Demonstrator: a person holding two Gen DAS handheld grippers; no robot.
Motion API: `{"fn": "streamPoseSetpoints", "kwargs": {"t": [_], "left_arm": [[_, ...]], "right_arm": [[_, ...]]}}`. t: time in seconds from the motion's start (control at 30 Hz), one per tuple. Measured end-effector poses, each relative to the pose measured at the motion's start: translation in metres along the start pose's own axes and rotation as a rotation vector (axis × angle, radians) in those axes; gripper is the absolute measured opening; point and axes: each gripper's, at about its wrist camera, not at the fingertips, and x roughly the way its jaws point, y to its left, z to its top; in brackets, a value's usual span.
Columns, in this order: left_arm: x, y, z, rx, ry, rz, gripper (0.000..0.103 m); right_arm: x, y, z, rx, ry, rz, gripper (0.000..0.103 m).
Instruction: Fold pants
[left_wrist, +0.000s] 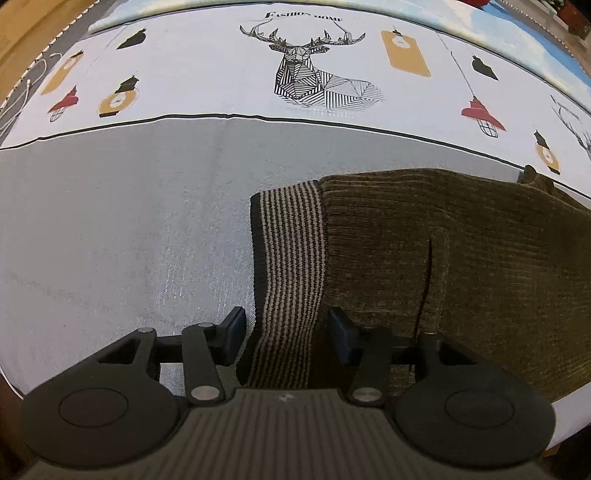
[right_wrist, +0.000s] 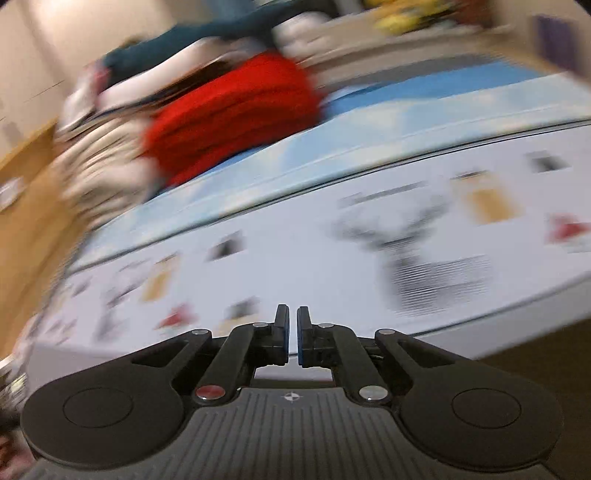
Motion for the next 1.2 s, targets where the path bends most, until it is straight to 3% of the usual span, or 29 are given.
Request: {"fn": "streamPoseSetpoints", "kwargs": {"t": [0.13, 0.3, 0.43, 0.57, 0.6, 0.63, 0.87, 0.93, 1.0, 1.1, 1.17, 1.2], "left_arm": [[-0.001, -0.001, 0.0, 0.011, 0.001, 0.009, 0.06], [0.002, -0.002, 0.002, 0.015, 0.009, 0.014, 0.061], [0.003, -0.003, 0.003, 0.028, 0.014, 0.017, 0.062], [0.004, -0.002, 0.002, 0.031, 0.017, 0.01, 0.062], [0.004, -0.001, 0.002, 0.034, 0.017, 0.008, 0.062], [0.004, -0.002, 0.002, 0.037, 0.017, 0.008, 0.062], [0.002, -0.005, 0.001, 0.066, 0.024, 0.01, 0.062], [-0.001, -0.008, 0.001, 0.075, 0.02, 0.021, 0.062], [-0.005, -0.009, 0.001, 0.076, 0.008, 0.027, 0.062], [-0.013, -0.008, 0.003, 0.051, -0.026, 0.03, 0.062], [-0.017, -0.006, 0.005, 0.032, -0.042, 0.03, 0.062], [-0.02, -0.007, 0.006, 0.028, -0.053, 0.033, 0.062]], "right_arm": [[0.063, 0.064, -0.013, -0.098, 0.151, 0.118, 0.028], [0.108, 0.123, -0.035, -0.201, 0.267, 0.157, 0.031], [0.138, 0.142, -0.043, -0.199, 0.318, 0.174, 0.042], [0.174, 0.153, -0.049, -0.245, 0.412, 0.16, 0.043], [0.179, 0.156, -0.051, -0.273, 0.428, 0.148, 0.03], [0.179, 0.157, -0.051, -0.285, 0.421, 0.16, 0.007], [0.161, 0.186, -0.027, -0.383, 0.145, 0.128, 0.0], [0.169, 0.183, -0.029, -0.388, 0.158, 0.039, 0.0], [0.17, 0.178, -0.03, -0.365, 0.182, 0.016, 0.0], [0.152, 0.18, -0.026, -0.362, 0.152, 0.061, 0.003], [0.141, 0.18, -0.025, -0.373, 0.156, 0.094, 0.02], [0.14, 0.178, -0.024, -0.37, 0.175, 0.097, 0.042]]}}
